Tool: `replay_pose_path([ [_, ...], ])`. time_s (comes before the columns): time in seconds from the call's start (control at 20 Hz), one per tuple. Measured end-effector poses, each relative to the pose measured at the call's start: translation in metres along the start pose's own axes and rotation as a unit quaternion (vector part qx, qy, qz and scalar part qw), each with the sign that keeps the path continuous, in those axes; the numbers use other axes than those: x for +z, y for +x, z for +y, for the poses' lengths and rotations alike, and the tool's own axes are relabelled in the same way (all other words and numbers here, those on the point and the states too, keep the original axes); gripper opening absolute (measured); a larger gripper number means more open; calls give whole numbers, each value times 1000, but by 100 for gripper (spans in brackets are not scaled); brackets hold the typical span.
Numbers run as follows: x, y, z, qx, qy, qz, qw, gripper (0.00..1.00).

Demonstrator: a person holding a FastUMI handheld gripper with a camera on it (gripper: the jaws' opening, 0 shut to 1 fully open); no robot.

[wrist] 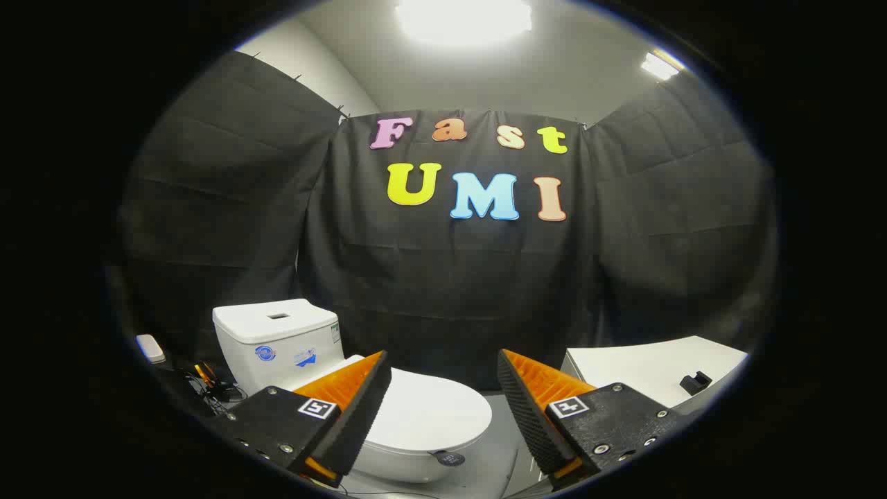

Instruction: Open the toilet lid.

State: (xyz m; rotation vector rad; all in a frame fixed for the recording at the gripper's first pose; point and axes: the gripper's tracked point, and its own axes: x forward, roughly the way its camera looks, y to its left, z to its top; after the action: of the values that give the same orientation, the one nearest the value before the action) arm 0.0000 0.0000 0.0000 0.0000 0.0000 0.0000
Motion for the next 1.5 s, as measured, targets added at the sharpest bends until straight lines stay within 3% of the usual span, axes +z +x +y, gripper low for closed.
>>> replay_pose_path([
  [0.9,-1,-3,-6,-12,3,6,1000,95],
  [1.15,-4,-2,-20,-45,-4,8,999,95],
  [1.5,-18,1,-14,-29,71,11,997,95],
])
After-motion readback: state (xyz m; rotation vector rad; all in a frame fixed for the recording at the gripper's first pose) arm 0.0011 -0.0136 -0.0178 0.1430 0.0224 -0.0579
